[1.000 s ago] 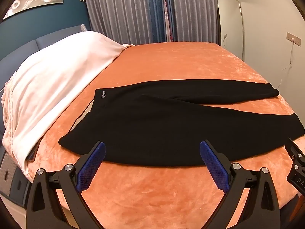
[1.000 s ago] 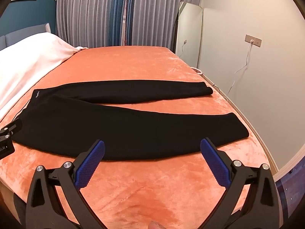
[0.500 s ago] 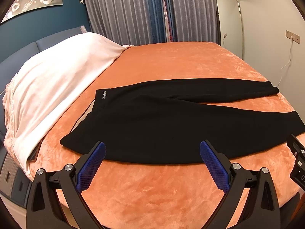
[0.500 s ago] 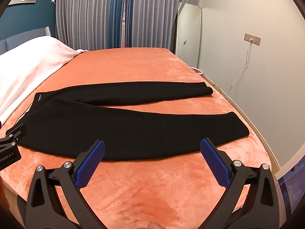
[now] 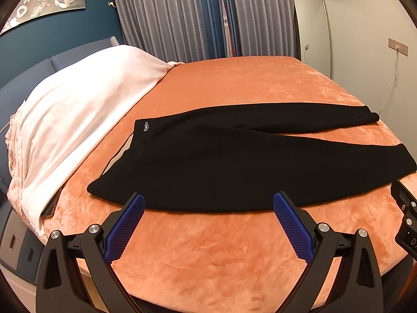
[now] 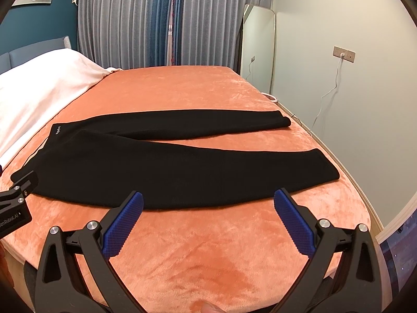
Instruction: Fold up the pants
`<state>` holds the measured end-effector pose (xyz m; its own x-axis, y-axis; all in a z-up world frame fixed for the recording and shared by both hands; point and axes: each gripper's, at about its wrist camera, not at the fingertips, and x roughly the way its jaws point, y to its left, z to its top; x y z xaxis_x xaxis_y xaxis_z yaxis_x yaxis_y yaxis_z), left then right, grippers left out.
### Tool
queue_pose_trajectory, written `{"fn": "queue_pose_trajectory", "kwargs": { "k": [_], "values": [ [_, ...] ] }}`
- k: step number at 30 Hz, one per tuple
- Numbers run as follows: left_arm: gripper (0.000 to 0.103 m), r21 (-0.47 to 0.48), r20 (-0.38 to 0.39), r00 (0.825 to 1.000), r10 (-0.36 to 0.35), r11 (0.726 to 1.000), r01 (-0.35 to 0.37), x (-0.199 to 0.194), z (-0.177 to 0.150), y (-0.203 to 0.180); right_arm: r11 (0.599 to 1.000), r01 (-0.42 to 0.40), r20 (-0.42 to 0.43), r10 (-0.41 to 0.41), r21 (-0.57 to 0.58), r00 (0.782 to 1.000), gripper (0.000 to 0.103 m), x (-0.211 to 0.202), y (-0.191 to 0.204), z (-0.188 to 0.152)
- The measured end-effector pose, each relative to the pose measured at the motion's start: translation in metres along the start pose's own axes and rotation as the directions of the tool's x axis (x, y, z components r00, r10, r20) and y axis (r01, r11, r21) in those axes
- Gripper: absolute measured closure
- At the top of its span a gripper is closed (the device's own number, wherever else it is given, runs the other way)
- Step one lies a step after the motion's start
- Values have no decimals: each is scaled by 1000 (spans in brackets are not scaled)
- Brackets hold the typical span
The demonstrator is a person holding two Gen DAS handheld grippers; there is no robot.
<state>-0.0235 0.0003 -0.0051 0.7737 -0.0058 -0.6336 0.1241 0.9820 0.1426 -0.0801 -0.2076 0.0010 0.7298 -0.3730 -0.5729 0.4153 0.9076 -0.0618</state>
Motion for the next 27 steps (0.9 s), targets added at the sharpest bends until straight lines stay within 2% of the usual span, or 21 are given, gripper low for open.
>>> {"fn": "queue_pose_trajectory", "kwargs": {
  "k": [15, 27],
  "values": [
    [6, 7, 0, 1000, -1, 1000, 1, -8, -18, 8, 1000, 2, 7, -2, -20, 1000, 5, -14, 18, -12],
    [5, 6, 4, 1000, -3, 1000, 3, -11, -20, 12, 1000, 3, 23, -3, -31, 1000, 5, -21, 21, -9]
  ]
}}
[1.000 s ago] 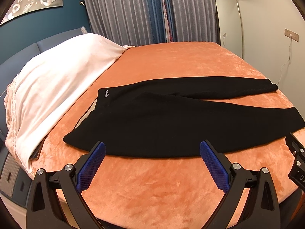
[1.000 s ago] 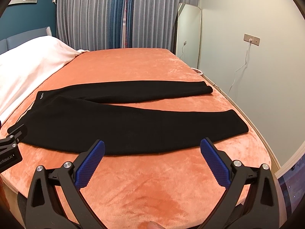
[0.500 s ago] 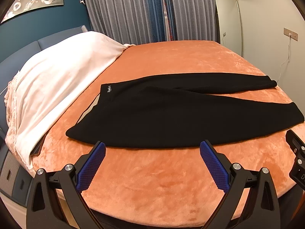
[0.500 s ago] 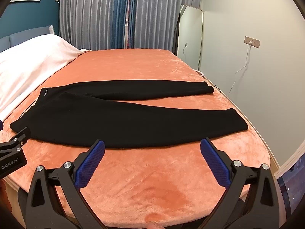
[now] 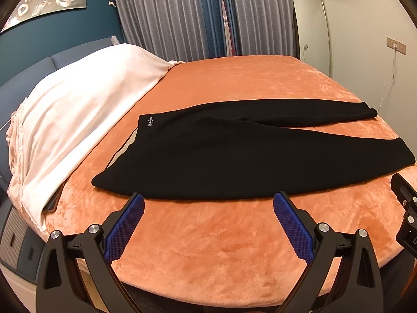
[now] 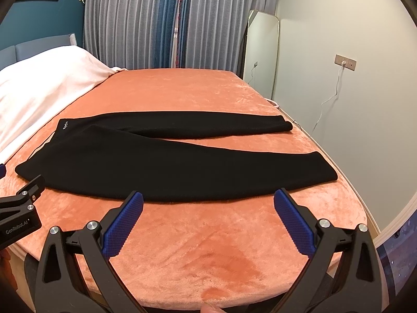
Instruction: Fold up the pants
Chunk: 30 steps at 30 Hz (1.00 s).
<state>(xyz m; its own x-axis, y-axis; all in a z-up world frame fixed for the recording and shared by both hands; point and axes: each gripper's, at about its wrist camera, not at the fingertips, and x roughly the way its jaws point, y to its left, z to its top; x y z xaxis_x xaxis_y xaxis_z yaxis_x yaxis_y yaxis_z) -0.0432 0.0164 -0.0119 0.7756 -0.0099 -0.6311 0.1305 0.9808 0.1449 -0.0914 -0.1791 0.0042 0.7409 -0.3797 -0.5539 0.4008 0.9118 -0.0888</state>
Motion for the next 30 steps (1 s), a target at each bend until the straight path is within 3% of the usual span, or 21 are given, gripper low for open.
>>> {"fn": "queue_pose_trajectory", "kwargs": {
  "k": [30],
  "values": [
    [5, 7, 12, 1000, -16, 1000, 16, -12, 6, -13, 1000, 21, 15, -21, 0, 1000, 5, -18, -19, -1]
  ]
}}
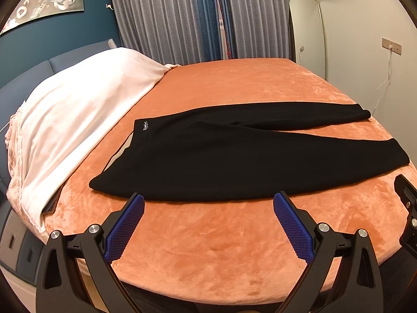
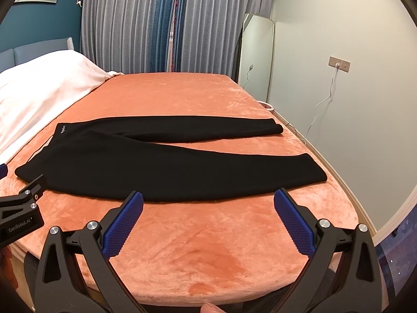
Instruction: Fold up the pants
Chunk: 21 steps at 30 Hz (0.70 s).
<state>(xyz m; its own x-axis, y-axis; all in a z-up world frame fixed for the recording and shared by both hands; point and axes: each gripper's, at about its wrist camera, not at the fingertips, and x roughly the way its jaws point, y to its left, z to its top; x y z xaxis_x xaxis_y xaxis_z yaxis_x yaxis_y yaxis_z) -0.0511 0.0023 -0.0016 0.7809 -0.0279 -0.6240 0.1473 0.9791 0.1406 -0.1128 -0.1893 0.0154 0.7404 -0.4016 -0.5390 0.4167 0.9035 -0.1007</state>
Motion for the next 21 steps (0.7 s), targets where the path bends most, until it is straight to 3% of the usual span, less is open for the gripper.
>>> {"fn": "queue_pose_trajectory", "kwargs": {
  "k": [6, 13, 21],
  "values": [
    [5, 10, -6, 1000, 19, 1000, -19, 7, 7, -20, 1000, 5, -2, -5, -3, 1000, 5, 8, -22, -3],
    [6, 6, -2, 997, 83, 996, -83, 9, 16, -43, 998, -67, 6, 67, 20, 998, 5, 30, -59, 2],
    [6, 13, -36, 998, 58, 998, -58, 44, 37, -55, 995, -103, -28, 103, 17, 994, 5, 86, -98, 21]
  ]
}}
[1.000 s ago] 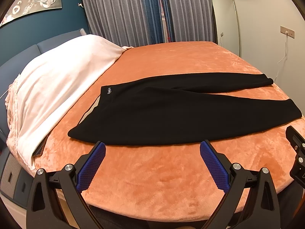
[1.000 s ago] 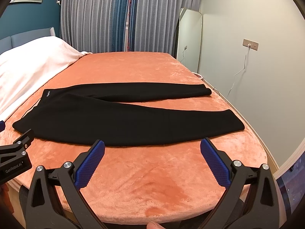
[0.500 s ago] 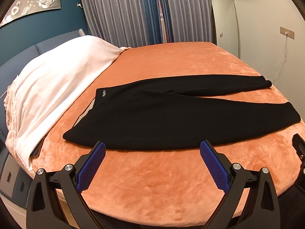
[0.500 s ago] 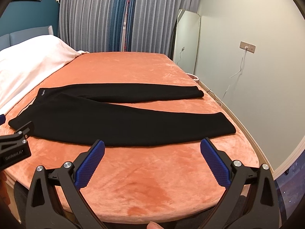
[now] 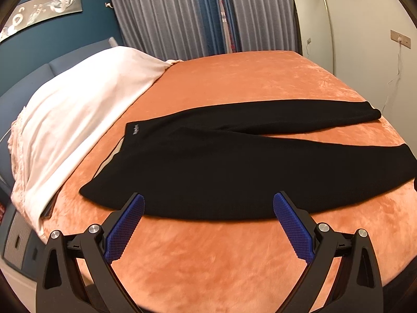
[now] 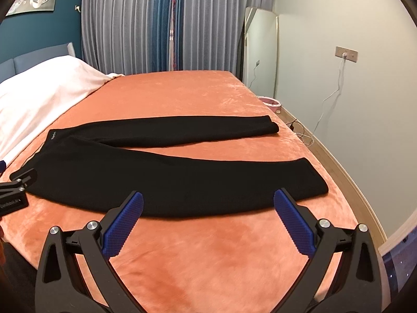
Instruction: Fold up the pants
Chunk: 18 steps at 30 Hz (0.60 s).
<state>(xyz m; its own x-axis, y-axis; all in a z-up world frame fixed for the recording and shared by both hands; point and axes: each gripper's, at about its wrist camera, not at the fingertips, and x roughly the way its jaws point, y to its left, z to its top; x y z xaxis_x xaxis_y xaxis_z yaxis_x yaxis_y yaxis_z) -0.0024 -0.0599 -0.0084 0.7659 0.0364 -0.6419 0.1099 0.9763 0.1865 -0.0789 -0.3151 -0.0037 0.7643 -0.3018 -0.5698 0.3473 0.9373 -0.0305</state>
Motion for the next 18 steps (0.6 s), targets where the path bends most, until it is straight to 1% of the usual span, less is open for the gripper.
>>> {"fn": "queue_pose_trajectory", "kwargs": {
  "k": [3, 4, 5, 7, 8, 9, 10, 11, 12, 13, 14, 15, 17, 18],
  "values": [
    [6, 5, 11, 1000, 9, 1000, -10, 17, 11, 2, 1000, -24, -30, 24, 16, 999, 5, 32, -17, 19],
    [6, -1, 14, 1000, -2, 1000, 2, 23, 17, 4, 1000, -21, -32, 21, 19, 999, 5, 47, -27, 31],
    [6, -19, 16, 1000, -21, 1000, 21, 32, 26, 9, 1000, -13, -34, 14, 19, 999, 5, 60, -35, 42],
    [6, -68, 24, 996, -83, 994, 85, 50, 45, 22, 999, -3, -59, 6, 43, 998, 5, 94, -58, 69],
    [6, -110, 25, 991, -130, 985, 132, 64, 57, 34, 998, -4, -70, 8, 63, 998, 5, 112, -70, 82],
    [6, -135, 30, 987, -159, 978, 161, 73, 65, 42, 996, -8, -80, 15, 83, 997, 5, 130, -80, 94],
    [6, -177, 51, 979, -199, 963, 205, 88, 77, 56, 995, -12, -102, 23, 100, 995, 5, 155, -93, 109],
    [6, -201, 78, 973, -217, 953, 229, 97, 84, 65, 993, -5, -123, 19, 114, 992, 5, 176, -102, 119],
    [6, -235, 116, 969, -217, 942, 239, 110, 93, 79, 992, 5, -148, 14, 129, 989, 5, 196, -111, 129],
    [6, -256, 134, 969, -207, 938, 235, 120, 100, 87, 990, 6, -184, 19, 138, 983, 5, 223, -122, 141],
    [6, -266, 125, 975, -184, 940, 212, 136, 111, 98, 990, 10, -197, 19, 144, 980, 5, 240, -128, 149],
    [6, -264, 90, 981, -172, 945, 190, 150, 120, 103, 990, 17, -212, 13, 140, 977, 5, 264, -137, 160],
    [6, -237, -16, 985, -169, 958, 161, 191, 141, 118, 988, 29, -218, 4, 150, 976, 5, 292, -144, 175],
    [6, -228, -57, 985, -166, 962, 149, 212, 150, 128, 987, 30, -225, 7, 159, 974, 5, 306, -148, 181]
  ]
}}
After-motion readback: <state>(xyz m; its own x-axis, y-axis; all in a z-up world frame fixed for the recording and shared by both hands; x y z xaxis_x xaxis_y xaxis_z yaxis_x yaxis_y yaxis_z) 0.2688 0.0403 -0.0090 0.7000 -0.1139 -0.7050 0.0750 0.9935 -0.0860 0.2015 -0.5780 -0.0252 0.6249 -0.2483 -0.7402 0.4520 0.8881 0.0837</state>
